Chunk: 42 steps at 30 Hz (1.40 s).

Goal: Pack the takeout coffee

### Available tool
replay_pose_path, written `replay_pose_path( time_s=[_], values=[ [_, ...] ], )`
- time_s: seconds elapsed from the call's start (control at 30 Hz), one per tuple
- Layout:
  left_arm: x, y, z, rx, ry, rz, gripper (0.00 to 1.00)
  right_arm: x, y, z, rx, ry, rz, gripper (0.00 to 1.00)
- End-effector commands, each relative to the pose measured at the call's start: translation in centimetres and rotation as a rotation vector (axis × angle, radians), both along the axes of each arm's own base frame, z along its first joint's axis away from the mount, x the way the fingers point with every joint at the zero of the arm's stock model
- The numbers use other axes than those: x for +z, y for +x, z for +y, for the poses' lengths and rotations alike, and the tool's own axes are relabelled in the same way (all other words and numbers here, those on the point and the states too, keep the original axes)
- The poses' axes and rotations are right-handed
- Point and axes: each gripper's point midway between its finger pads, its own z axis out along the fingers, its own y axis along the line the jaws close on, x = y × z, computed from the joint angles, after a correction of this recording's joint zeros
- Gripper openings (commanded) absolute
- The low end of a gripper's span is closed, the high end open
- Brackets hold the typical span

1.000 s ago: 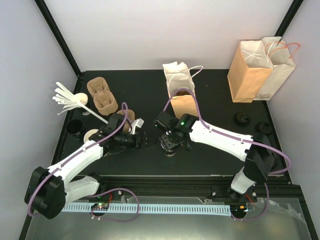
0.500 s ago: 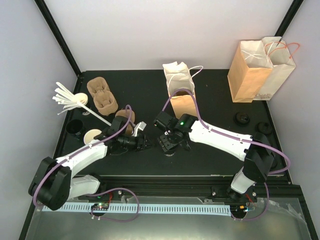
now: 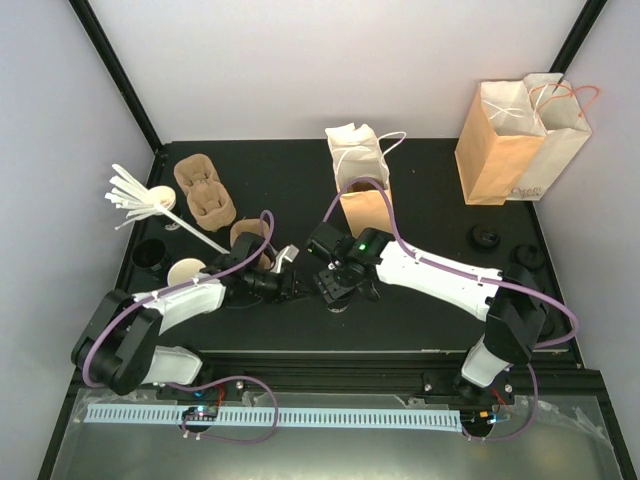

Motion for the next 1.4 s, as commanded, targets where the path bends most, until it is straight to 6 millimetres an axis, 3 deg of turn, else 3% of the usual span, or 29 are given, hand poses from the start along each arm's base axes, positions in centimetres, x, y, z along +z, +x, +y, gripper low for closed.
replay_pose_path(
  time_s=[0.0,0.3,0.6,0.93,1.17,1.37],
  values=[
    [0.6,0.3,-1.2,-0.032,-0.038,-0.021,0.26,-1.0,-0.2,-0.1,0.022,-0.043,0.005,0.75],
    [0.4,0.3,-1.5,-0.032,-0.028,-0.025,0.21,-2.8,-1.0,-0.3,0.051,-0.117,0.036,0.75],
    [1.7,0.7,-0.4,0.036,0.001,-0.098,0.22,-5.4,-2.4,-1.1,0.052,-0.157,0.114,0.74],
    [2.5,0.8,-1.0,0.023,-0.057,-0.099,0.35,-7.4,-4.4,-1.0,0.059,-0.098,0.204,0.74],
    [1.7,0.8,-1.9,-0.012,-0.068,-0.056,0.35,-7.9,-4.9,-1.0,0.066,-0.087,0.225,0.74],
    [0.5,0.9,-1.7,-0.007,-0.025,-0.046,0.27,-8.2,-5.5,-0.7,0.073,-0.057,0.251,0.74]
  ],
)
